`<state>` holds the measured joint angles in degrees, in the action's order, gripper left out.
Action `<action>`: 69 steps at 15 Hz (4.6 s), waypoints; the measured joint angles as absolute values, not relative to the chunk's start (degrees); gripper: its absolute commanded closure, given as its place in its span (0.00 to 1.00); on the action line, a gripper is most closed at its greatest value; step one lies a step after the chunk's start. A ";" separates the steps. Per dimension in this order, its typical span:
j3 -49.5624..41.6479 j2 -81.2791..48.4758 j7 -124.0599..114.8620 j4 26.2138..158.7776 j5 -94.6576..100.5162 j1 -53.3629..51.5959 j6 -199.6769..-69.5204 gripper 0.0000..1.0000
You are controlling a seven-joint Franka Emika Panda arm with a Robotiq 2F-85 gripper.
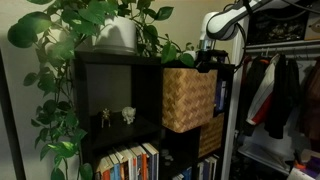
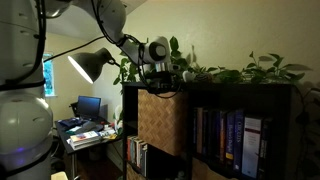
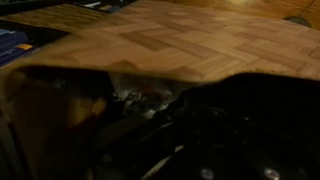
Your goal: Partially pull out the basket from the shelf, remove socks from it then put them on top of the shelf, and then push the basket back into the shelf
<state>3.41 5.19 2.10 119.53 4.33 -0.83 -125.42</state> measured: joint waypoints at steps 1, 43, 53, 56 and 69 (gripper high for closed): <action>3.41 6.20 2.10 119.16 4.33 -0.83 -124.55 0.97; 3.48 0.03 8.29 118.26 -1.00 -2.96 -124.86 0.95; 3.47 7.47 9.13 116.44 -1.25 -2.96 -119.67 0.95; 3.46 10.02 9.13 115.22 -0.96 -2.96 -118.60 0.97; 2.41 11.71 9.00 114.44 5.05 -1.20 -118.00 0.97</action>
